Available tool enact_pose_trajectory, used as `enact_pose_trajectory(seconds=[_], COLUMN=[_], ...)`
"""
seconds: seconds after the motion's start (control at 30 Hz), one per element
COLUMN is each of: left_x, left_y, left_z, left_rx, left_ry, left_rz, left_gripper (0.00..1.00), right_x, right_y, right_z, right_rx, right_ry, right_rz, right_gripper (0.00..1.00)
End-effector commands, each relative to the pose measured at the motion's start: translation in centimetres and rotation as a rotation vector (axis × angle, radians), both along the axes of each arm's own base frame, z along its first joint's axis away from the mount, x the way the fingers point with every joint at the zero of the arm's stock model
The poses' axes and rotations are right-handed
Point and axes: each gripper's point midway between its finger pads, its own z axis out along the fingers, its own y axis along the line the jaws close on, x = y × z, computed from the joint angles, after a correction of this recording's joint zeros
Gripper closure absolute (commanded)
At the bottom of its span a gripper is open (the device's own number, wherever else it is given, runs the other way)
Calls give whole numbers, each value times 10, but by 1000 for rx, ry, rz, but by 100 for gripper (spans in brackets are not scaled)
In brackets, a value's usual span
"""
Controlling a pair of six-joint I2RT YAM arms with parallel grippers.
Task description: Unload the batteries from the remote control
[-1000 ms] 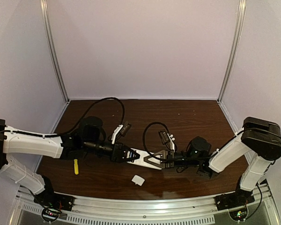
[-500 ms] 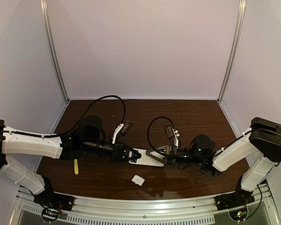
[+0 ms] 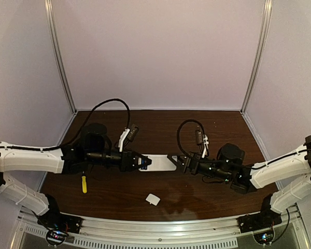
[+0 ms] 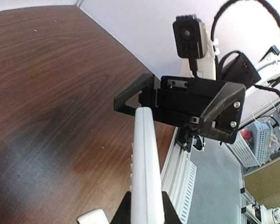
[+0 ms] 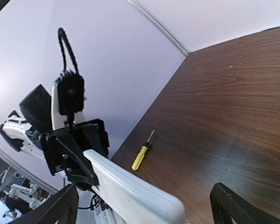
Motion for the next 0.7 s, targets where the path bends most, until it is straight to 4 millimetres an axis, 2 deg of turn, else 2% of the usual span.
enact_pose_trajectory(seconds=[0.0,0.1,0.2,0.43,0.67], left_x=[26,39,48,70,80], left_y=[15,20,16,2,-9], left_z=[5,-8,-22,-70,-94], left_rx=[-21,-6,3,79,112], left_ry=[-46,-29,-7,74,105], left_rz=[86,101,81,76,72], left_gripper=[100,100,100,100,100], right_x=[29,39,42,48,46], right_y=[-35,-60,-74,-76,-81], right_z=[-25,-22,-18,-24,-18], right_rx=[-197,-270,-309,-405,-407], right_ry=[-14,-42,-67,-72,-98], right_rz=[-248,-392,-475,-545,-569], right_gripper=[0,0,0,0,0])
